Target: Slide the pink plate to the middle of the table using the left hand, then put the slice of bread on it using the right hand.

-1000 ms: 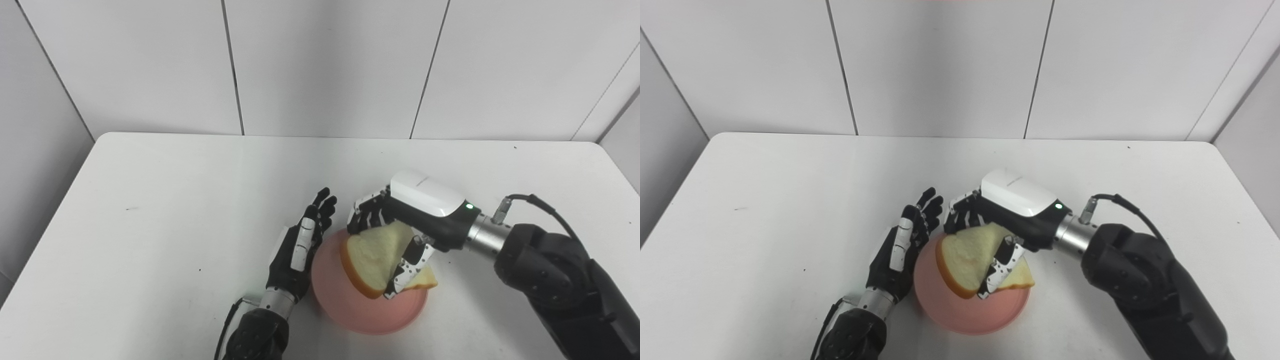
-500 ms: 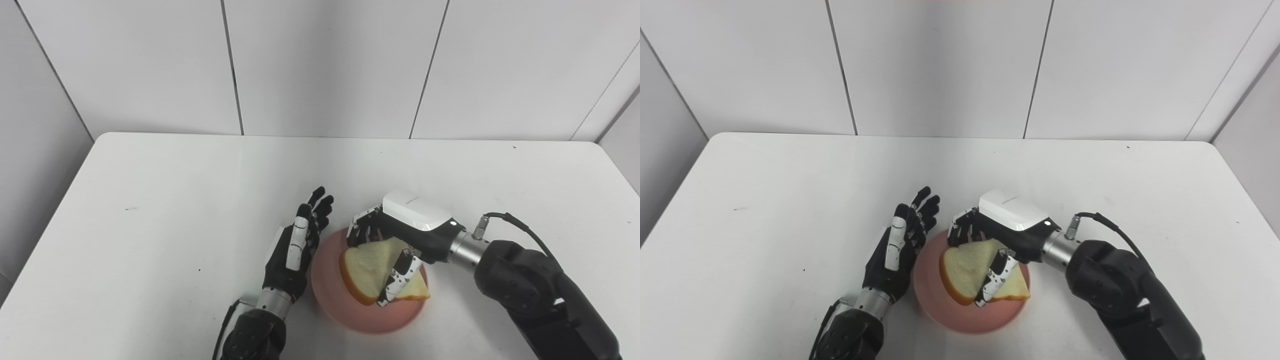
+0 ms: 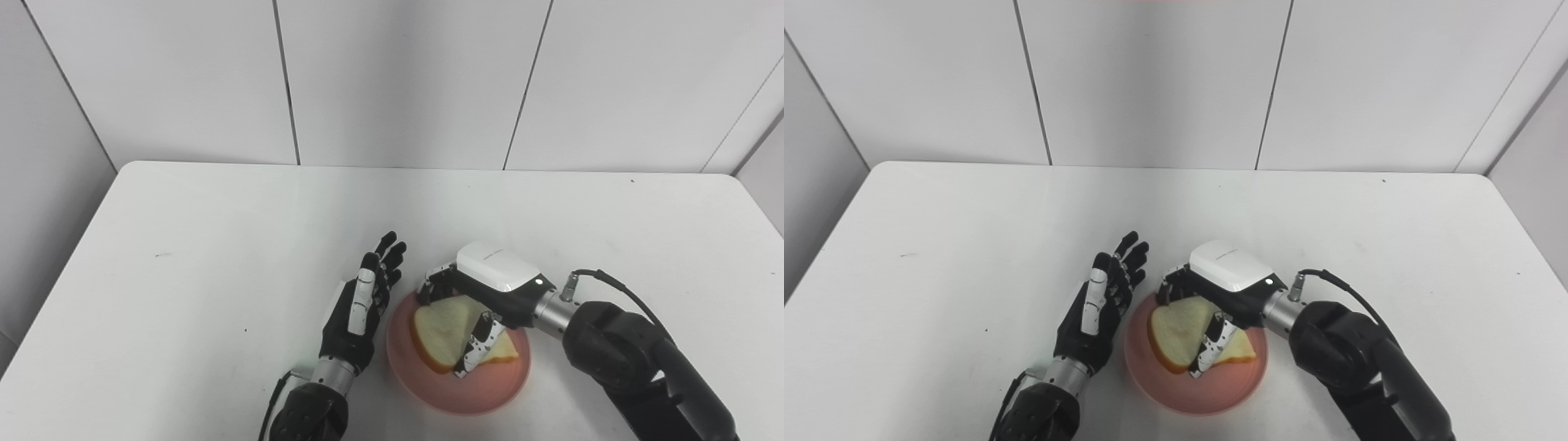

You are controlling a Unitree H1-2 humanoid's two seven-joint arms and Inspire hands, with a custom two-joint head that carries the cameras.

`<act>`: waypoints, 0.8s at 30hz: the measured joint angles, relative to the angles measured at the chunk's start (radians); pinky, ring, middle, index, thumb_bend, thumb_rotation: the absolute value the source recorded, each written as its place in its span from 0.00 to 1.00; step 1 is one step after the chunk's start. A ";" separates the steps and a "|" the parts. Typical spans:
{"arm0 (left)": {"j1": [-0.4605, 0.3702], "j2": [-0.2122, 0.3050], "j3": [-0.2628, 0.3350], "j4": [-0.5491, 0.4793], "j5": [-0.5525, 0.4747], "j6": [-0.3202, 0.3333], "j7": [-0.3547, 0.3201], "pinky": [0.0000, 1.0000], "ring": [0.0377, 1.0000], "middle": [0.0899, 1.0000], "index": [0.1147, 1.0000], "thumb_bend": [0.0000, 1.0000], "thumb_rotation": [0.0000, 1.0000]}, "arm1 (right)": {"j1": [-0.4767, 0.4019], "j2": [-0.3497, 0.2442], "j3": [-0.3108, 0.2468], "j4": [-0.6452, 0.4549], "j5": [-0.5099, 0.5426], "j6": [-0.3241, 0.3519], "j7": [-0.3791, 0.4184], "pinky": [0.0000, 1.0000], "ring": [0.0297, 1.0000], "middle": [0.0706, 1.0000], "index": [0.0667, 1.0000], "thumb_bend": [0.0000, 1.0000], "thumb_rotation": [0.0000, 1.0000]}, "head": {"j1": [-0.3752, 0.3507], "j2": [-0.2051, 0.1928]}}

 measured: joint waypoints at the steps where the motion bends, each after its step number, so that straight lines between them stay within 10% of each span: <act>1: 0.000 0.000 0.001 0.000 -0.001 0.000 -0.001 1.00 0.99 0.95 0.93 0.77 1.00 | 0.000 -0.004 0.002 -0.009 -0.005 0.003 0.014 0.61 0.70 0.76 0.82 0.95 0.52 | 0.000 0.000; 10: 0.001 0.001 0.009 -0.011 0.010 0.016 -0.003 1.00 0.98 0.94 0.93 0.78 1.00 | -0.020 -0.042 0.018 -0.134 -0.008 0.140 0.267 0.84 0.88 0.90 0.92 0.98 0.49 | -0.011 0.005; 24: 0.019 0.030 0.027 -0.056 0.029 0.038 -0.002 1.00 1.00 0.96 0.96 0.79 1.00 | -0.021 -0.029 -0.010 -0.176 -0.056 0.142 0.264 0.95 0.93 0.93 0.92 0.97 0.58 | -0.029 0.014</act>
